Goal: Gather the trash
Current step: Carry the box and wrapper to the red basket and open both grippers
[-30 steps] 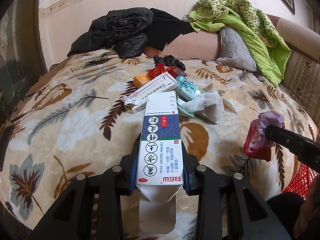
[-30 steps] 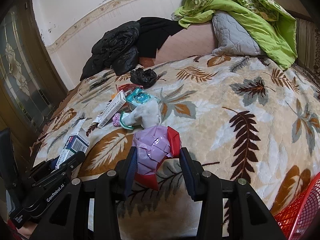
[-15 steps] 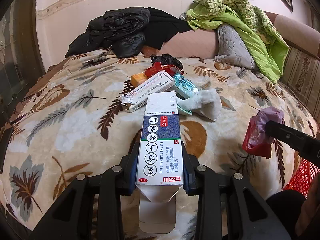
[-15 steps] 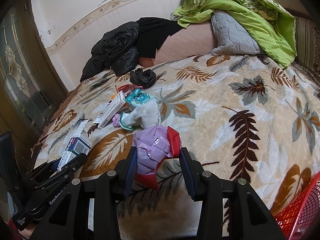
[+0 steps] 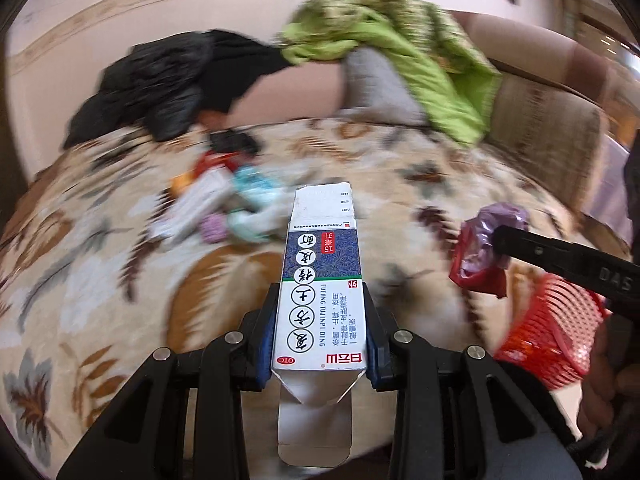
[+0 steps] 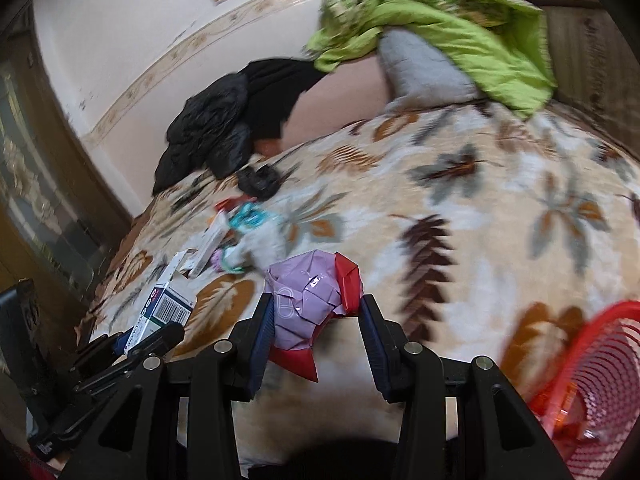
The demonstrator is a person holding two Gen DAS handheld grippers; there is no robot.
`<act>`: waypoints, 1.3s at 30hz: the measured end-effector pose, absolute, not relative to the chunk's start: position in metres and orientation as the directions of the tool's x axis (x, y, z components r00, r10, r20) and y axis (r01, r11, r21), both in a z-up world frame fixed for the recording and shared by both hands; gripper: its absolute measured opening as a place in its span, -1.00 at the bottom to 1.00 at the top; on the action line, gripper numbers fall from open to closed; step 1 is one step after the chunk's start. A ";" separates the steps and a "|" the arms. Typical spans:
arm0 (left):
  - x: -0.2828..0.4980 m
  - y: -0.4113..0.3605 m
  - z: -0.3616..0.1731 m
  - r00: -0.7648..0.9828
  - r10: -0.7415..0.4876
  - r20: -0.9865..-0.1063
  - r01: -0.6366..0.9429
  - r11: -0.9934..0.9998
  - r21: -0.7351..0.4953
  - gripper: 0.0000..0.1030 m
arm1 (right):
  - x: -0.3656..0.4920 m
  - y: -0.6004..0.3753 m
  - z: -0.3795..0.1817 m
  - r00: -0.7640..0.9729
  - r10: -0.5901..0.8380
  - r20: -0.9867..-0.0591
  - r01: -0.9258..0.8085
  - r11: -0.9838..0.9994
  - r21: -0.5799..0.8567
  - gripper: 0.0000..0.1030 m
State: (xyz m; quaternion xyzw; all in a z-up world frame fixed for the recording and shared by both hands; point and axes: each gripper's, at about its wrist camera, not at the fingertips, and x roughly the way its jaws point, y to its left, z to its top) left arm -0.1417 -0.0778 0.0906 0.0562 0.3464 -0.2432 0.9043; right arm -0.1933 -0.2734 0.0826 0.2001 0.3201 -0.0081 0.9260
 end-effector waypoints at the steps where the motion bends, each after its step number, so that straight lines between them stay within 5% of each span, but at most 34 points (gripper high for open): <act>1: -0.146 -0.088 0.094 0.629 -0.424 -0.651 0.510 0.857 -0.065 -0.35 | -0.203 -0.284 0.084 0.798 0.092 -0.596 0.169 0.915 0.367 -0.11; 9: -0.178 -0.196 0.109 0.395 -0.616 -0.682 0.749 0.645 -0.149 -0.35 | -0.298 -0.389 0.083 0.775 -0.126 -0.620 0.442 0.808 0.388 -0.11; 19: -0.208 -0.306 0.097 0.144 -0.670 -0.728 0.844 0.467 -0.263 -0.35 | -0.367 -0.459 0.073 0.718 -0.249 -0.650 0.604 0.688 0.403 0.00; 22: -0.215 -0.323 0.094 0.105 -0.674 -0.731 0.851 0.441 -0.284 -0.12 | -0.373 -0.463 0.071 0.712 -0.251 -0.656 0.613 0.678 0.405 0.07; 25: -0.217 -0.323 0.097 0.117 -0.679 -0.724 0.853 0.443 -0.278 0.15 | -0.373 -0.466 0.071 0.708 -0.260 -0.657 0.623 0.669 0.406 0.10; 39: -0.171 -0.236 0.108 0.295 -0.651 -0.700 0.746 0.615 -0.257 0.16 | -0.303 -0.416 0.086 0.776 -0.111 -0.621 0.455 0.781 0.429 0.11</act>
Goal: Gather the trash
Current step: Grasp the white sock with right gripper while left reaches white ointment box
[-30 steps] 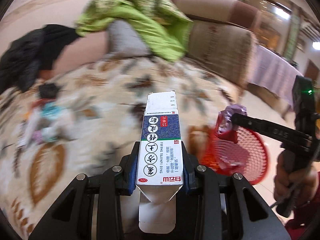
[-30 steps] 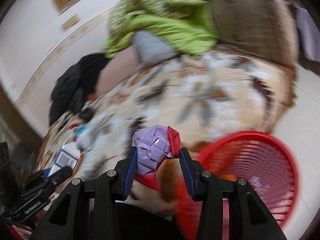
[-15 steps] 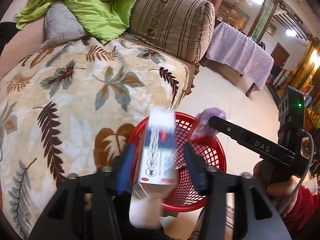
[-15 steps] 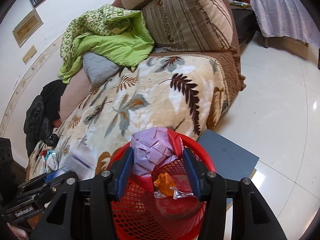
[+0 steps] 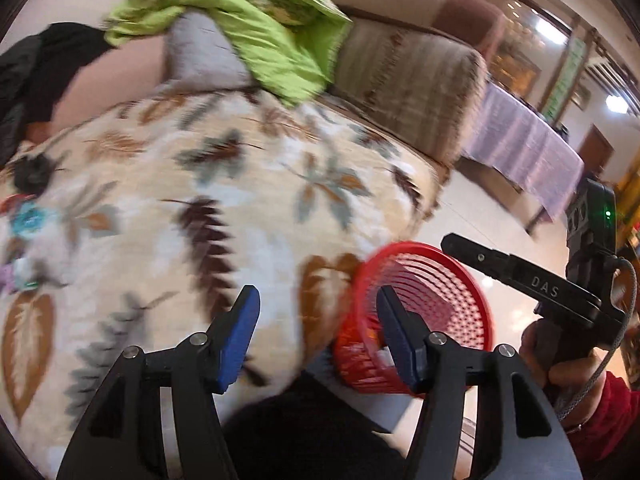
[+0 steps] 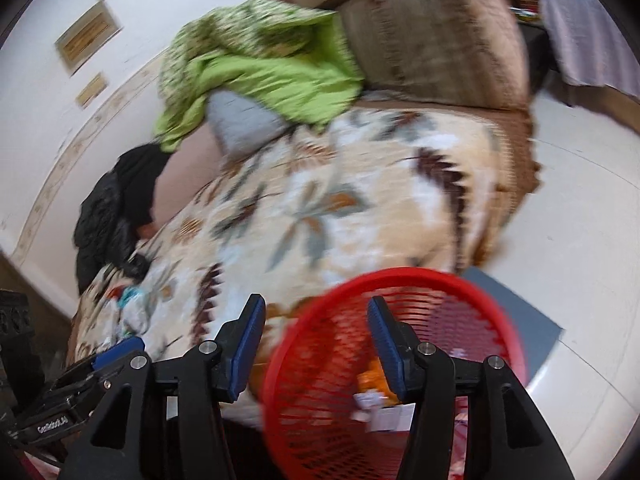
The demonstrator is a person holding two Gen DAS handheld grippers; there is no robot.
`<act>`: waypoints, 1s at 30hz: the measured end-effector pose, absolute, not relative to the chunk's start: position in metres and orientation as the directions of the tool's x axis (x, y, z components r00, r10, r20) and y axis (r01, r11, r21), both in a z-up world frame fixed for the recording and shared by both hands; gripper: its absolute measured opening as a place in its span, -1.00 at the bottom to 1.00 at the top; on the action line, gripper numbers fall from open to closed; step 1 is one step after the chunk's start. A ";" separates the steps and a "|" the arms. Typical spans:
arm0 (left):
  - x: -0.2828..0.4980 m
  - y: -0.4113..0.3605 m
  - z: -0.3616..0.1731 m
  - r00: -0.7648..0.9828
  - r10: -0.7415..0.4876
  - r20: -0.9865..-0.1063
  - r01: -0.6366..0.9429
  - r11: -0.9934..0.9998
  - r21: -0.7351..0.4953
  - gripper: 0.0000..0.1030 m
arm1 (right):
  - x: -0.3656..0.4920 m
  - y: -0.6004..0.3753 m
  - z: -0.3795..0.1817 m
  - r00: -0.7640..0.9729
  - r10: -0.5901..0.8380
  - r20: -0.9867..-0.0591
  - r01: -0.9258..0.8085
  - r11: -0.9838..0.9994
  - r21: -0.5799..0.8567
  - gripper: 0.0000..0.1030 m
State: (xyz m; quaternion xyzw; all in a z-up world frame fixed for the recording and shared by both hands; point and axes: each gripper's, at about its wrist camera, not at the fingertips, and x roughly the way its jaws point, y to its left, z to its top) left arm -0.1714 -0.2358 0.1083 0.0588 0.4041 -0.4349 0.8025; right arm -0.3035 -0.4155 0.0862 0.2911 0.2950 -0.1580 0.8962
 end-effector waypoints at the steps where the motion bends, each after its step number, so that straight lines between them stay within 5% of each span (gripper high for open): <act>1: -0.166 -0.226 0.109 0.322 -0.641 -0.697 0.730 0.637 -0.249 0.16 | -0.290 -0.404 0.088 0.781 -0.082 -0.619 0.419 0.803 0.423 0.11; 15: -0.077 -0.026 0.108 0.587 -0.434 -0.684 0.355 0.897 -0.264 0.23 | -0.110 -0.255 0.072 0.701 0.256 -0.666 0.079 0.900 0.428 0.44; 26: 0.000 0.054 0.094 0.647 -0.293 -0.704 0.147 0.954 -0.262 0.30 | 0.010 -0.207 0.018 0.616 0.311 -0.724 0.120 0.871 0.476 0.44; 28: 0.019 0.052 0.089 0.636 -0.297 -0.712 0.153 0.953 -0.260 0.30 | 0.015 -0.203 0.009 0.599 0.337 -0.726 0.111 0.863 0.492 -0.31; 30: 0.039 0.048 0.084 0.622 -0.315 -0.717 0.170 0.948 -0.269 0.30 | 0.012 -0.201 0.009 0.604 0.334 -0.724 0.096 0.871 0.482 -0.50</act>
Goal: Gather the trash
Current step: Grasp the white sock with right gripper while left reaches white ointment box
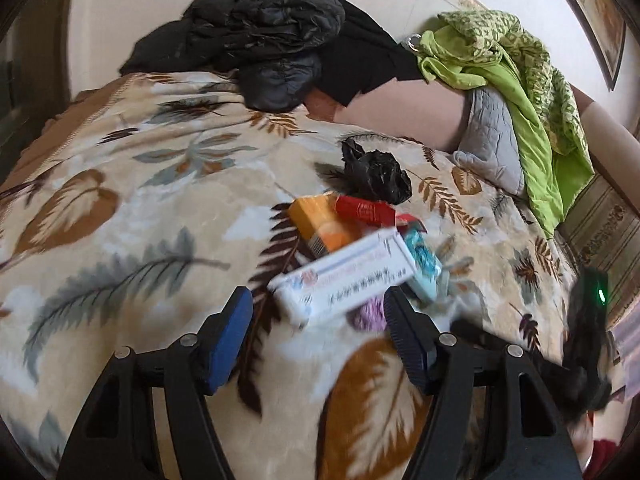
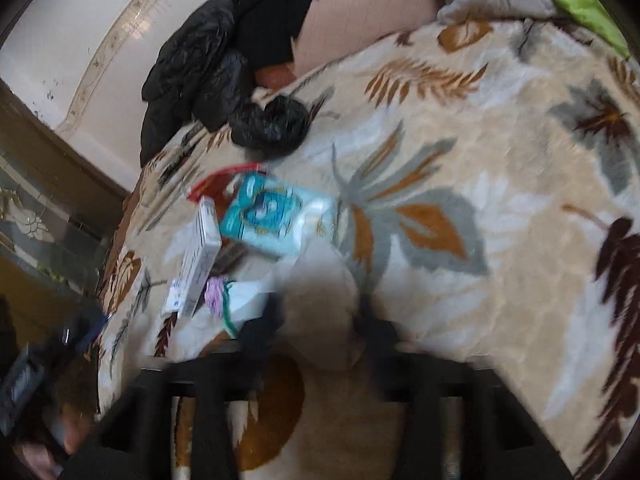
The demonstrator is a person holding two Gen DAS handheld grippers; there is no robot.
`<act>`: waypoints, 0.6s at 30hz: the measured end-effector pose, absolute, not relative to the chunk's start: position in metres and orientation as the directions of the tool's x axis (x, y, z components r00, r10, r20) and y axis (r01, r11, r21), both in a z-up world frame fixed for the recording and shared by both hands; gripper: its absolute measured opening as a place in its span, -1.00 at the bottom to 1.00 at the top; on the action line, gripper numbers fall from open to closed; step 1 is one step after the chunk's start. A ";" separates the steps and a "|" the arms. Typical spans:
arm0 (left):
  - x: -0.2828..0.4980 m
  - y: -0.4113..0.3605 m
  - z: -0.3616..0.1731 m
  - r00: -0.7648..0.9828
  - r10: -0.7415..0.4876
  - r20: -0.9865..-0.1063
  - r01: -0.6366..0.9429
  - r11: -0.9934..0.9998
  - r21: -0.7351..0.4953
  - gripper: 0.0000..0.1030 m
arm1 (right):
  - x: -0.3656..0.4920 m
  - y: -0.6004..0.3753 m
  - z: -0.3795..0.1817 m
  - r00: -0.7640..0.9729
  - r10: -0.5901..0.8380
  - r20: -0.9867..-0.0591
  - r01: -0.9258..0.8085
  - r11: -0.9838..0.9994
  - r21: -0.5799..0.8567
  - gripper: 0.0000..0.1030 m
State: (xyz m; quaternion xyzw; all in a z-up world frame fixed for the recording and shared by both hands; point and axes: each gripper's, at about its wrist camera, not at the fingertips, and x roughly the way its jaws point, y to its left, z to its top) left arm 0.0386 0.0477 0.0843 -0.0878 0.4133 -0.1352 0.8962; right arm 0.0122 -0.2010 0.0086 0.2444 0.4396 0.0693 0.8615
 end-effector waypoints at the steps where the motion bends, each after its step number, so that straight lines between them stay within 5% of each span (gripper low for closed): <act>1: 0.050 0.045 0.081 0.613 -0.322 -0.721 0.175 0.946 -0.273 0.30 | 0.009 -0.201 0.011 0.609 0.330 -0.721 0.080 0.879 0.470 -0.60; 5: 0.090 0.042 0.062 0.585 -0.331 -0.741 0.168 0.942 -0.289 0.30 | -0.023 -0.211 0.026 0.661 0.299 -0.689 0.068 0.890 0.451 -0.61; 10: 0.125 0.049 0.026 0.447 -0.478 -0.756 0.142 0.872 -0.468 0.30 | -0.056 -0.230 0.027 0.675 0.300 -0.674 0.080 0.878 0.472 -0.61; 18: 0.062 0.019 0.032 0.325 -0.584 -0.744 0.348 0.805 -0.480 0.30 | -0.062 -0.234 0.033 0.705 0.309 -0.638 0.062 0.870 0.489 -0.61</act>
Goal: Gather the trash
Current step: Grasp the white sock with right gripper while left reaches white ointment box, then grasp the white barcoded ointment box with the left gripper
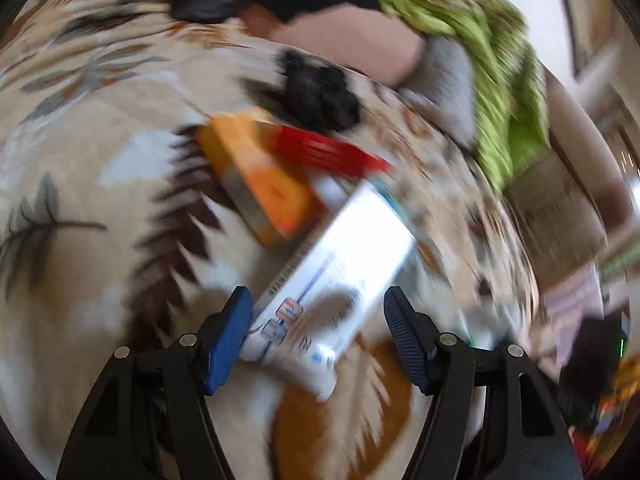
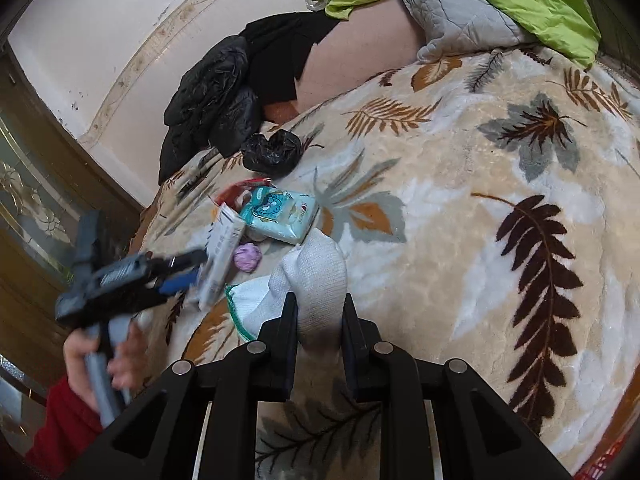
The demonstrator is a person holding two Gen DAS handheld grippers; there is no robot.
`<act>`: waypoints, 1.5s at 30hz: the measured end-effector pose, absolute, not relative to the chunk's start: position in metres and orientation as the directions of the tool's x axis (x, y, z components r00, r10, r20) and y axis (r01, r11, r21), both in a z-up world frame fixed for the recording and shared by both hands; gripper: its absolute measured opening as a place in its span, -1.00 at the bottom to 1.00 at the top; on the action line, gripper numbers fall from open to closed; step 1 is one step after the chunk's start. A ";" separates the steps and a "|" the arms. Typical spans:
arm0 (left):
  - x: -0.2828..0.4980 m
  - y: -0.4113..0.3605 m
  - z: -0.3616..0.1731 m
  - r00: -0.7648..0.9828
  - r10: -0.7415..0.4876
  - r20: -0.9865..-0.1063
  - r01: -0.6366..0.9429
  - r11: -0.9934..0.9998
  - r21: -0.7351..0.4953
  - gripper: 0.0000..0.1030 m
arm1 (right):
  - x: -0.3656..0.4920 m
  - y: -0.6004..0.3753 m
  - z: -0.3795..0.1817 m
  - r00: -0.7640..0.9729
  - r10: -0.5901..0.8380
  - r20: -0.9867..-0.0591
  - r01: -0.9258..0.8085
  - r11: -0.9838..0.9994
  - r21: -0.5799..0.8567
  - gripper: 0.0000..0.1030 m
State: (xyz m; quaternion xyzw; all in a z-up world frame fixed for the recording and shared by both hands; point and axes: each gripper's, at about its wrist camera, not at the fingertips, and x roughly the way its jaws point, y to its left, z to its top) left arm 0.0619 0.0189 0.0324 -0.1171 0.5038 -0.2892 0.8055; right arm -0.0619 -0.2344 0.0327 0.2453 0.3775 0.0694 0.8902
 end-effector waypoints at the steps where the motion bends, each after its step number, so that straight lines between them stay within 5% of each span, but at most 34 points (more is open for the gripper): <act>1: 0.056 0.015 0.036 0.332 -0.572 -0.750 0.371 0.811 -0.453 0.31 | -0.062 -0.234 0.033 0.707 0.309 -0.637 0.061 0.870 0.489 -0.61; 12: 0.051 -0.048 0.031 0.411 -0.348 -0.843 0.479 0.869 -0.125 0.45 | -0.071 -0.247 0.032 0.724 0.284 -0.628 0.108 0.853 0.511 -0.61; 18: 0.025 -0.069 0.032 0.453 -0.336 -0.826 0.558 0.829 -0.032 0.45 | -0.071 -0.254 0.031 0.734 0.263 -0.626 0.143 0.841 0.522 -0.61; 23: 0.008 -0.074 0.038 0.434 -0.370 -0.821 0.608 0.793 -0.036 0.12 | -0.077 -0.266 0.033 0.760 0.196 -0.620 0.211 0.827 0.521 -0.60; 29: 0.013 -0.085 0.041 0.426 -0.385 -0.819 0.604 0.795 -0.060 0.09 | -0.078 -0.274 0.033 0.762 0.173 -0.624 0.247 0.813 0.527 -0.61; 30: 0.014 -0.088 0.042 0.425 -0.391 -0.816 0.606 0.793 -0.064 0.02 | -0.078 -0.274 0.034 0.762 0.173 -0.624 0.245 0.815 0.525 -0.61; 32: 0.017 -0.098 0.040 0.395 -0.407 -0.824 0.624 0.777 -0.084 -0.45 | -0.079 -0.274 0.034 0.763 0.166 -0.624 0.246 0.818 0.519 -0.61; 43: 0.029 -0.131 0.028 0.390 -0.352 -0.851 0.614 0.788 -0.045 -0.50 | -0.083 -0.288 0.032 0.764 0.124 -0.633 0.311 0.789 0.530 -0.60; 45: 0.033 -0.134 0.021 0.392 -0.321 -0.862 0.587 0.809 -0.034 -0.72 | -0.083 -0.287 0.033 0.765 0.122 -0.632 0.307 0.794 0.525 -0.60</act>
